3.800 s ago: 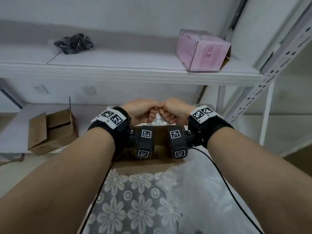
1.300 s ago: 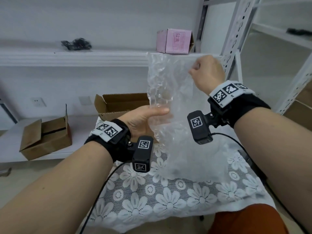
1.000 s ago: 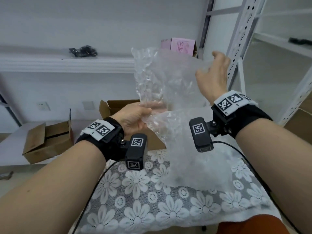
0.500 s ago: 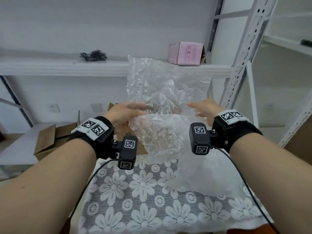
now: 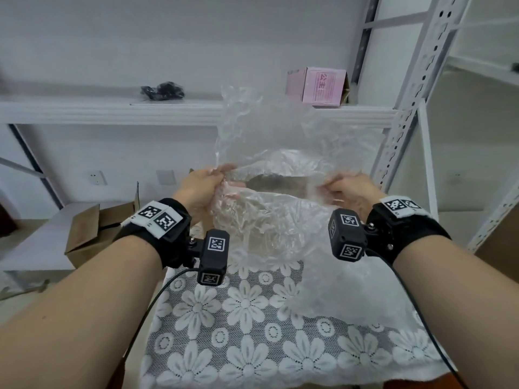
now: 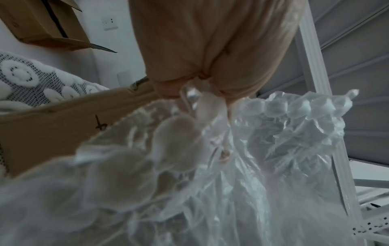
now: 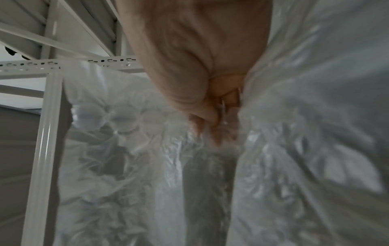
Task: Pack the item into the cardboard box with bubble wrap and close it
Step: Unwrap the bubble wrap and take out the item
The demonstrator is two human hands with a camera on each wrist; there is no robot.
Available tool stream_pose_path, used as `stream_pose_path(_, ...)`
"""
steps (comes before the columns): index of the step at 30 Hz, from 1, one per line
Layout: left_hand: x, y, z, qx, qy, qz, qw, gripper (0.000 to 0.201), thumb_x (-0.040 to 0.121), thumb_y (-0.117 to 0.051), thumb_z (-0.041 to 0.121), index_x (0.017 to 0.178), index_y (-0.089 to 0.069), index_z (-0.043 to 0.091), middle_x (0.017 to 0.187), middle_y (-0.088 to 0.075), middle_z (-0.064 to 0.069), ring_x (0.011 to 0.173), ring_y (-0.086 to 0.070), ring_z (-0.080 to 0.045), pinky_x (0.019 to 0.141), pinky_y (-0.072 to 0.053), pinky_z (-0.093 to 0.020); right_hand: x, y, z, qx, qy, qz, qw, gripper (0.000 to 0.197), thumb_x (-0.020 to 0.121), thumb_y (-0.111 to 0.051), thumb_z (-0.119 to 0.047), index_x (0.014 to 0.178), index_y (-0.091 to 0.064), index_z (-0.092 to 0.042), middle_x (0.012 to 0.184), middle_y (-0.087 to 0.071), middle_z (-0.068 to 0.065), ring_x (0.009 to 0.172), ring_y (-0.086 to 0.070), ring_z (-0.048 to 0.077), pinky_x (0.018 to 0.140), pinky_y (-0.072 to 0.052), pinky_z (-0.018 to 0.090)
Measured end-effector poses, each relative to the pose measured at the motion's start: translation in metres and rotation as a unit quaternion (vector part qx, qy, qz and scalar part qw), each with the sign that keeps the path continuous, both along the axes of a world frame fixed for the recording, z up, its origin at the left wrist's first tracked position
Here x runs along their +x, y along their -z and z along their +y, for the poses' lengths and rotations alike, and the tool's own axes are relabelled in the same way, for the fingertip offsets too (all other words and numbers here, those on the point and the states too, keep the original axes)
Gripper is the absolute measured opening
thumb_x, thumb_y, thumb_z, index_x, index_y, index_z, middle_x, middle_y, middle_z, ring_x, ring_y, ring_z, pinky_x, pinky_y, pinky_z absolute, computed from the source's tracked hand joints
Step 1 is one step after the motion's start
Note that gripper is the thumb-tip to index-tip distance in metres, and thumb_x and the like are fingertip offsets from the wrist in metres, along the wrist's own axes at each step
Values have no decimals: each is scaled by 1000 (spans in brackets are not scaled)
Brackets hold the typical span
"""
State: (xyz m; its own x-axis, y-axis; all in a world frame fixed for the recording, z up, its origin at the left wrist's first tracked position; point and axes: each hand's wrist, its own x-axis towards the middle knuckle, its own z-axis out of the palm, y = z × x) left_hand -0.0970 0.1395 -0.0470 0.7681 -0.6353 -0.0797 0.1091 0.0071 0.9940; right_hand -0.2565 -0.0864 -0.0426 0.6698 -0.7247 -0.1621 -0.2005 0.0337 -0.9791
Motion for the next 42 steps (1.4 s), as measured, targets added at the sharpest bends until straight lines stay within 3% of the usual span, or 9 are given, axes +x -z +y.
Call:
stream_pose_path(9, -5, -11, 3, -21, 24, 14, 999, 28, 101, -41, 11, 107, -68, 14, 96, -69, -12, 71, -63, -22, 60, -58, -30, -3, 3, -8, -4, 116, -137, 984, 22, 85, -53, 10, 81, -66, -7, 48, -62, -3, 38, -51, 6, 42, -42, 21)
stream_pose_path(14, -7, -16, 3, -183, -27, 148, 972, 27, 99, -37, 1, 106, -62, 1, 112, -65, -18, 101, -65, -28, 85, -56, -40, -4, -6, -12, 73, 197, -200, 957, 30, 94, -37, 4, 106, -63, -6, 115, -63, 19, 70, -67, 15, 59, -56, 21)
stream_pose_path(18, -6, -23, 6, -179, 12, 159, 971, 50, 96, -33, 39, 107, -64, 0, 107, -67, -17, 93, -65, -27, 81, -55, -39, -4, -22, -2, -86, 258, -232, 934, 35, 98, -37, -29, 113, -63, -10, 118, -64, 7, 98, -56, 14, 95, -48, 28)
stream_pose_path(22, 0, -23, 1, -129, 40, 129, 982, 87, 84, -32, 75, 116, -58, -1, 115, -67, -18, 107, -65, -30, 91, -52, -44, -2, -37, 28, -336, 110, -223, 908, 52, 96, -32, -44, 114, -66, -10, 119, -64, 1, 111, -54, 7, 92, -38, 9)
stream_pose_path(25, -6, -27, -3, -161, 19, 110, 981, 48, 90, -59, 38, 123, -54, 4, 105, -70, -11, 96, -66, -27, 80, -57, -44, 2, -36, 45, -430, -37, -182, 884, 51, 97, -40, -45, 140, -42, -17, 130, -53, -10, 114, -43, -14, 103, -34, 19)
stream_pose_path(28, -12, -29, -5, -185, 10, 145, 972, 46, 82, -60, -1, 125, -48, 6, 126, -54, -22, 98, -63, -33, 78, -58, -49, 9, -20, 53, -469, -118, -128, 866, 63, 95, -39, -51, 149, -20, -24, 150, -37, -1, 132, -36, 4, 113, -25, 39)
stream_pose_path(36, -12, -40, -11, -206, -71, 214, 952, 73, 92, -29, -15, 154, -11, 19, 155, -17, -26, 77, -51, -19, 76, -46, -30, 15, 11, 67, -706, -134, -14, 695, 112, 61, -49, -85, 138, -33, -7, 143, -35, 15, 127, -38, 26, 110, -28, 51)
stream_pose_path(39, -15, -43, -20, -232, -93, 227, 941, 49, 96, -27, -7, 145, -28, 1, 143, -39, -27, 87, -58, -28, 97, -46, -40, 20, 15, 73, -738, -116, 31, 664, 107, 68, -60, -70, 145, -21, -7, 142, -40, 17, 129, -41, 31, 111, -22, 59)
stream_pose_path(42, -15, -47, -20, -338, -54, 316, 885, 46, 99, -45, 28, 136, -30, 4, 136, -48, -25, 105, -59, -35, 88, -51, -46, 19, 7, 71, -690, -6, -48, 722, 61, 82, -56, -18, 139, -37, -6, 101, -60, 12, 95, -59, 30, 104, -38, 52)
